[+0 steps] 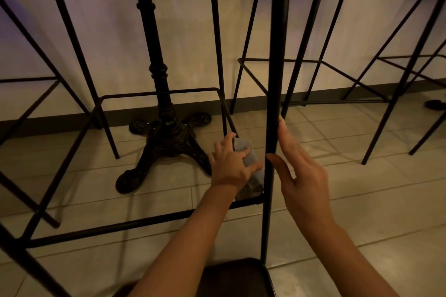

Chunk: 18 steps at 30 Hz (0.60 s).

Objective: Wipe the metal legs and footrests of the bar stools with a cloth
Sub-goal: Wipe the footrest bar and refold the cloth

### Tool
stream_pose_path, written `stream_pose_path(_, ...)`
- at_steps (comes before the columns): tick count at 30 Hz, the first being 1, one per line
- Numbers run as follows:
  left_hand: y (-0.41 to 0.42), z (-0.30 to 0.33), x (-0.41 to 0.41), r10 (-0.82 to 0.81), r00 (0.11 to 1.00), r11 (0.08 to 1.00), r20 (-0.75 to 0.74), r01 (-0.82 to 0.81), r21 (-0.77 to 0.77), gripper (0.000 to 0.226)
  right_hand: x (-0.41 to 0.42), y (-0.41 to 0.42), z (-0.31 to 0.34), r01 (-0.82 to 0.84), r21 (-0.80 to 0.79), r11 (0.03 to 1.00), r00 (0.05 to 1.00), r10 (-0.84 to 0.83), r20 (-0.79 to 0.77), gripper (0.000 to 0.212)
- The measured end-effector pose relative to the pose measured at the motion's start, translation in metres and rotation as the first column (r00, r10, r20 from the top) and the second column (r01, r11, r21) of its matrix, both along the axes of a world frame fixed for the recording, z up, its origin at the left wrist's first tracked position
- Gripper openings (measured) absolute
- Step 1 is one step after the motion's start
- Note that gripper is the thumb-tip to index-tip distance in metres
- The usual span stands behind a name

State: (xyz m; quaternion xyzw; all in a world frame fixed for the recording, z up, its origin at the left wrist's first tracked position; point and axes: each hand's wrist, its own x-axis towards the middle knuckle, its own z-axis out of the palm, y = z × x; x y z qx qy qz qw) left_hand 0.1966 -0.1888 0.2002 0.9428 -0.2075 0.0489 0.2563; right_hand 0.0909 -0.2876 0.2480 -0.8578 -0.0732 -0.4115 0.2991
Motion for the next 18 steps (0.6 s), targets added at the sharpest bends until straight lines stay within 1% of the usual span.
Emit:
stream_pose_path(1,-0.001,0.001,0.001,-0.005,1.000,0.999,-0.010,0.006,0.033,0.050,0.000,0.001,0.000,0.000,-0.006,1.000,1.000,0.000,0.006,0.055)
stream_pose_path(3,-0.001,0.000,0.002,-0.015,1.000,1.000,-0.014,0.016,0.027,0.050,0.000,0.002,0.000,0.006,-0.015,1.000,1.000,-0.006,0.008,0.055)
stream_pose_path(7,0.000,-0.006,0.012,0.037,0.998,0.995,0.047,-0.032,-0.096,0.042,0.001,0.005,-0.001,0.029,-0.025,0.999,1.000,-0.029,0.013,0.055)
stream_pose_path(8,-0.001,-0.006,0.014,0.043,0.998,0.989,0.043,-0.037,-0.140,0.039,0.002,0.005,0.000,0.036,-0.027,0.999,0.999,-0.035,0.013,0.054)
stream_pose_path(11,-0.008,-0.004,0.017,0.020,0.999,0.932,-0.049,-0.036,-0.361,0.028,0.001,0.006,0.000,0.039,-0.032,0.999,0.999,-0.039,0.014,0.056)
stream_pose_path(13,-0.013,0.001,0.017,0.014,0.998,0.910,-0.068,-0.041,-0.413,0.022,0.000,0.005,-0.001,0.041,-0.035,0.999,0.999,-0.041,0.010,0.062)
stream_pose_path(15,-0.017,0.003,0.018,0.020,0.991,0.866,-0.130,-0.082,-0.493,0.021,0.001,0.004,-0.003,0.045,-0.049,0.998,0.999,-0.045,0.005,0.068)
stream_pose_path(18,-0.018,0.000,0.020,0.018,0.973,0.792,-0.232,-0.155,-0.590,0.019,0.001,0.004,-0.001,0.032,-0.046,0.998,0.999,-0.031,0.014,0.062)
